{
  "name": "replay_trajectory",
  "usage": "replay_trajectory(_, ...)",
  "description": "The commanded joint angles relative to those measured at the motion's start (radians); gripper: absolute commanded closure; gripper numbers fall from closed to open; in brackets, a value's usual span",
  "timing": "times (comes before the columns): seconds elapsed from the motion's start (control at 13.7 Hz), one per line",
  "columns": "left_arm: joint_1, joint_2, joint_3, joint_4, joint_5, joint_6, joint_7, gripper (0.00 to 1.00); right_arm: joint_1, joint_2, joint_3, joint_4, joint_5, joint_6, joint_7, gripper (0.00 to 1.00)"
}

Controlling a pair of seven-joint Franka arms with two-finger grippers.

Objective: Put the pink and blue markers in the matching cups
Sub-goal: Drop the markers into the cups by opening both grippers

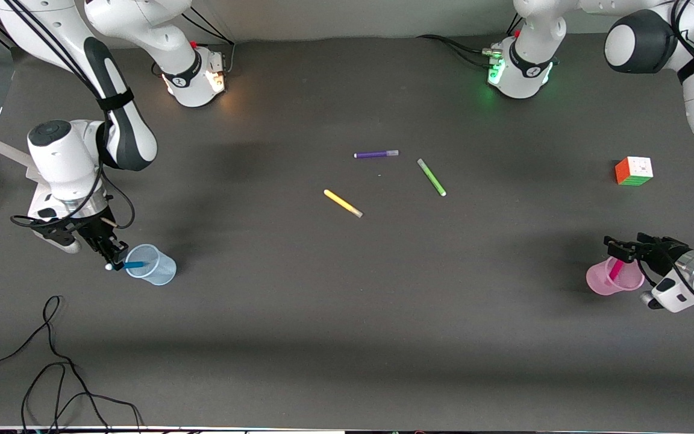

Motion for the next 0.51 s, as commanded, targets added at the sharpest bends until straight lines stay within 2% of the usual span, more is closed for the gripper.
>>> replay_trajectory(0.0, 0.0, 0.007, 0.0, 0.024, 0.013, -0.005, 0.017, 0.01, 0.015, 0.013, -0.011, 0.008, -0.018, 0.014, 0.031, 0.0)
replay_trajectory(0.22, -0.003, -0.002, 0.0, 0.024, 0.013, -0.022, 0.015, 0.01, 0.013, -0.009, -0.011, 0.01, -0.018, -0.026, 0.024, 0.0)
replay_trajectory(0.44, -0.041, -0.078, -0.006, 0.023, 0.01, -0.064, -0.037, 0.01, 0.012, -0.102, -0.011, 0.034, -0.021, -0.231, 0.013, 0.0)
